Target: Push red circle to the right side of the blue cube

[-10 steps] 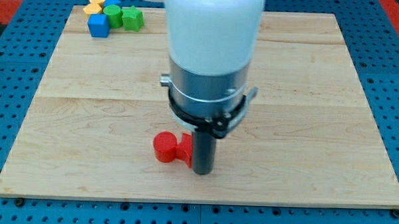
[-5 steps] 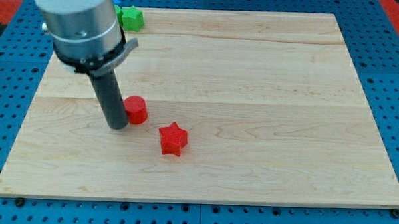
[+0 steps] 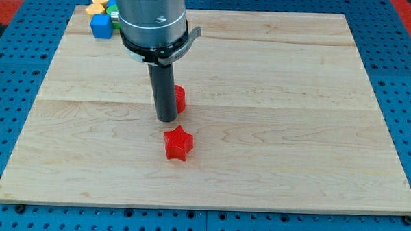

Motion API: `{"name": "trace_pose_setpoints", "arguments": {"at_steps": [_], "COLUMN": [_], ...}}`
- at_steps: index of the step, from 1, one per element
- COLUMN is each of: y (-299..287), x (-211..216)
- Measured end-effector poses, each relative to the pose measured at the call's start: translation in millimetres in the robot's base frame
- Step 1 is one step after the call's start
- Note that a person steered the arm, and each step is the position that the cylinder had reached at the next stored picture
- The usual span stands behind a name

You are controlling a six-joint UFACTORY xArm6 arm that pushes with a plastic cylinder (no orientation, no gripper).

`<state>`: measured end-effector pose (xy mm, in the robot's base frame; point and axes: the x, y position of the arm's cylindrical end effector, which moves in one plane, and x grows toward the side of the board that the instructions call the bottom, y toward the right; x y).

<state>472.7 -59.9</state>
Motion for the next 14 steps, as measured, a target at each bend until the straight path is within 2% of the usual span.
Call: {"name": "trace_pose_setpoints", "arguments": {"at_steps": [2, 3, 4, 6, 8, 9, 12, 13, 14], "y": [43.6, 43.6, 12.5, -59.9, -24.4, -51.8, -94.4, -98.8, -69.5], "x": [-4.4, -21.4, -38.8, -121.8, -137.2, -166.0, -155.4, -168.8, -160.4]}}
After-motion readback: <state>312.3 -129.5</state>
